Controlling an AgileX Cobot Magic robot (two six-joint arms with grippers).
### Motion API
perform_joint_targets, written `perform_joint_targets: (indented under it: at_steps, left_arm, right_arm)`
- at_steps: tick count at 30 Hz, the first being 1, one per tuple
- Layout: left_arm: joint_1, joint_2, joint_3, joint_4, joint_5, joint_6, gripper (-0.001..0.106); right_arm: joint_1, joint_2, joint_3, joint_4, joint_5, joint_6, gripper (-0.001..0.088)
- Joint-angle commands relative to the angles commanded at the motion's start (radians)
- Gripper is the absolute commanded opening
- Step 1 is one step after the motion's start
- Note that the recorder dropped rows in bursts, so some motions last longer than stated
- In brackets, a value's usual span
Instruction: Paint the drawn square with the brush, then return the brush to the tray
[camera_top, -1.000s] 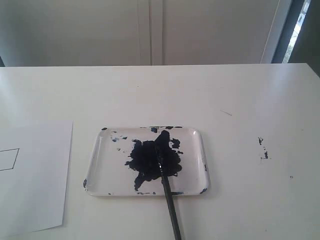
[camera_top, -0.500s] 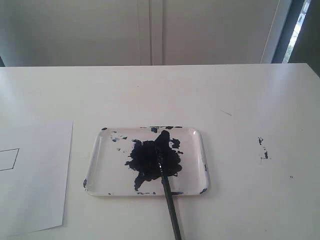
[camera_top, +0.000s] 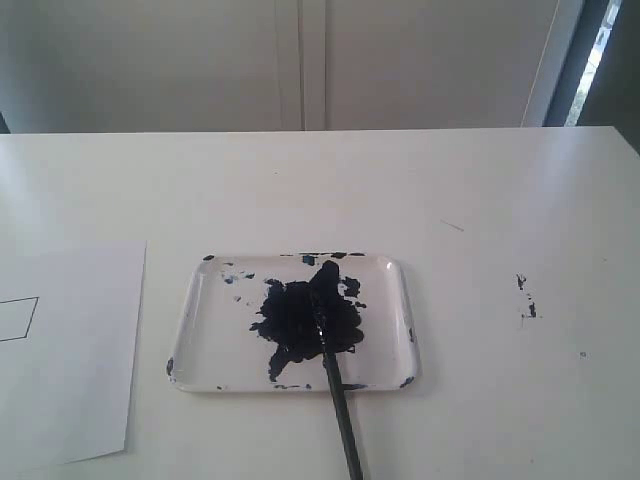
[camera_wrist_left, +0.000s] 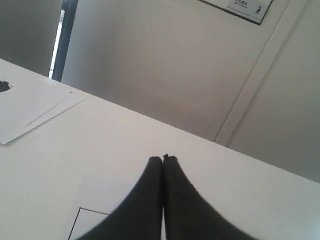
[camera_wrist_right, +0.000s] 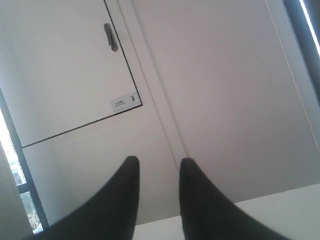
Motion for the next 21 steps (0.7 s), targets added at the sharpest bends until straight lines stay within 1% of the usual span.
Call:
perform_joint_targets:
  at_steps: [1,2,3,4,5,6,7,8,9,11,14,18,21]
  left_arm:
    - [0.000,0.011,-0.027,-0.004,0.030,0.032,0.000]
    - [0.000,0.044,-0.076,-0.038,0.109,0.114,0.000]
    - [0.000,0.069,-0.110,-0.089,0.153,0.193,0.000]
    - [0.000,0.103,-0.151,-0.194,0.228,0.342,0.000]
    - [0.000,0.128,-0.181,-0.303,0.279,0.446,0.000]
    - [0.000,0.162,-0.220,-0.468,0.350,0.644,0.000]
    - [0.000,0.202,-0.248,-0.588,0.443,0.826,0.000]
    - [0.000,0.228,-0.265,-0.633,0.514,0.905,0.000]
    - [0.000,0.259,-0.280,-0.640,0.587,0.958,0.000]
    - [0.000,0.294,-0.278,-0.637,0.657,0.968,0.000]
    - [0.000,0.302,-0.268,-0.639,0.642,0.971,0.000]
    - [0.000,0.303,-0.267,-0.655,0.647,0.952,0.000]
    - [0.000,0.309,-0.257,-0.637,0.671,0.922,0.000]
  right_arm:
    - [0.007,0.019,-0.017,-0.060,-0.015,0.061,0.0202]
    - [0.028,0.079,-0.059,-0.239,-0.086,0.213,0.0121]
    - [0.038,0.116,-0.082,-0.352,-0.140,0.308,0.0078]
    - [0.050,0.197,-0.138,-0.583,-0.240,0.523,0.0005]
    - [0.052,0.247,-0.170,-0.727,-0.302,0.657,0.0000]
    - [0.052,0.356,-0.228,-1.015,-0.431,0.894,0.0000]
    - [0.052,0.445,-0.278,-1.212,-0.534,1.098,0.0000]
    - [0.052,0.507,-0.299,-1.309,-0.603,1.198,0.0000]
    - [0.052,0.578,-0.311,-1.309,-0.682,1.208,0.0000]
    - [0.052,0.657,-0.312,-1.309,-0.691,1.206,0.0000]
    - [0.052,0.699,-0.312,-1.301,-0.671,1.206,0.0000]
    - [0.052,0.700,-0.312,-1.309,-0.605,1.204,0.0000]
    - [0.052,0.705,-0.312,-1.309,-0.615,1.190,0.0000]
